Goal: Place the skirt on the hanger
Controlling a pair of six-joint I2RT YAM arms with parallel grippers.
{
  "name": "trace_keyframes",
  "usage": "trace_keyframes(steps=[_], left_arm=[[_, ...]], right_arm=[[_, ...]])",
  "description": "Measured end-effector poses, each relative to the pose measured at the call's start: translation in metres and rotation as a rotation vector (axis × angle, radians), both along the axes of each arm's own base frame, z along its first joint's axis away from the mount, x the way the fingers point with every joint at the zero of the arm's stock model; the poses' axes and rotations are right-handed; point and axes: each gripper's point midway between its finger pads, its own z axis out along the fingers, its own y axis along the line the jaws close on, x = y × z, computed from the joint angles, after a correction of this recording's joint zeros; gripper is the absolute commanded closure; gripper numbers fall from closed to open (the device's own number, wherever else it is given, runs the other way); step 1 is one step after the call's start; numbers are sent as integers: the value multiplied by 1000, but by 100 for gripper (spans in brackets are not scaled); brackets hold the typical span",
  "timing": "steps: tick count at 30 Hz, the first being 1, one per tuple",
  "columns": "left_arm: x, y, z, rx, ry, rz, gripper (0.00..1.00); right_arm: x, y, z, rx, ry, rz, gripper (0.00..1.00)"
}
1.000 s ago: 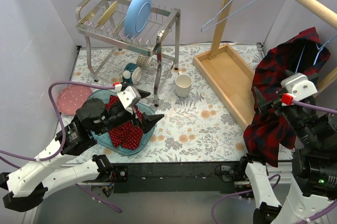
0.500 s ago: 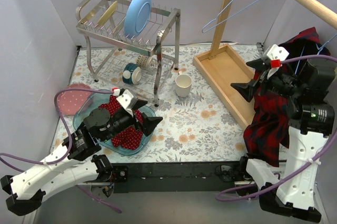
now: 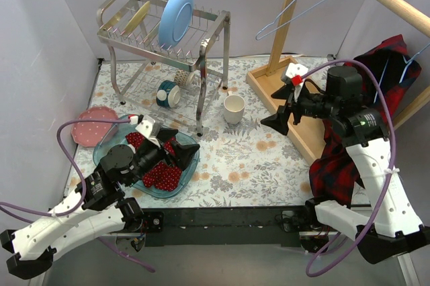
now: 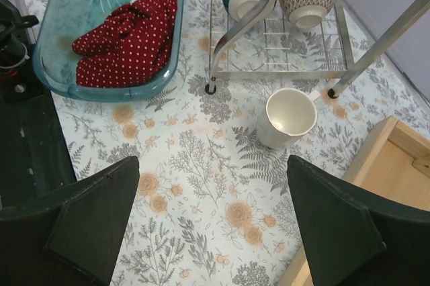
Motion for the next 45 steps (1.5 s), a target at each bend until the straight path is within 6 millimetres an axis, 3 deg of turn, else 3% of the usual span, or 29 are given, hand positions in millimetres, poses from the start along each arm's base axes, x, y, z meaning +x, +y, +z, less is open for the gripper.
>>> trace_keyframes(steps=[6,13,15,28,39,45], left_arm=[[4,9,-10,-32,46,66,2],[11,17,-13,-84,100,144,2],[13,19,-15,-92,117,167,2],[20,41,-32,-125,215,316,2],[28,50,-68,-62,339,446,2],[27,57,-72,-64,385,493,2]], right_arm=[[9,2,-30,-63,30,-34,2],[18,-9,-86,-151,104,-115,2],[19,-12,-94,-166,114,-130,2],[25,-22,-105,-174,21,-190,1],[26,-26,-122,-170,-21,-210,3],[27,-27,-128,-163,-44,-221,2]])
